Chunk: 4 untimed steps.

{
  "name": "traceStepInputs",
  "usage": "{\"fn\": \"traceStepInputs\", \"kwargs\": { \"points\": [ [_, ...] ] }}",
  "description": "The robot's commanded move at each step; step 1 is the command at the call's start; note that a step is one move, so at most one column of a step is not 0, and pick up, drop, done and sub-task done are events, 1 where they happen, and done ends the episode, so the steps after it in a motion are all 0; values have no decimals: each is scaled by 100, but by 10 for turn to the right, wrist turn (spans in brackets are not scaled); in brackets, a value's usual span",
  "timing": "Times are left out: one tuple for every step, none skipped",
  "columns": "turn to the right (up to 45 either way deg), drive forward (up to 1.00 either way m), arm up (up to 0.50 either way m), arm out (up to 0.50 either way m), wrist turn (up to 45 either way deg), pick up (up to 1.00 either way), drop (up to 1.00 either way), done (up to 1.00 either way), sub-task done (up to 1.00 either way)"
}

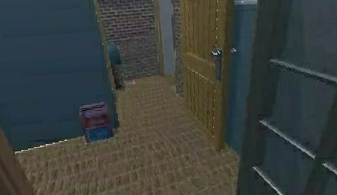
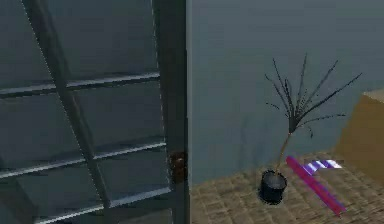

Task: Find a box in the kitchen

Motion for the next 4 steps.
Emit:
{"fn": "traceStepInputs", "kwargs": {
  "points": [
    [0, 100, 0, 0, 0, 0, 0, 0, 0],
    [0, 100, 0, 0, 0, 0, 0, 0, 0],
    [-150, 0, 0, 0, 0, 0, 0, 0, 0],
    [0, 15, 0, 0, 0, 0, 0, 0, 0]
  ]
}}
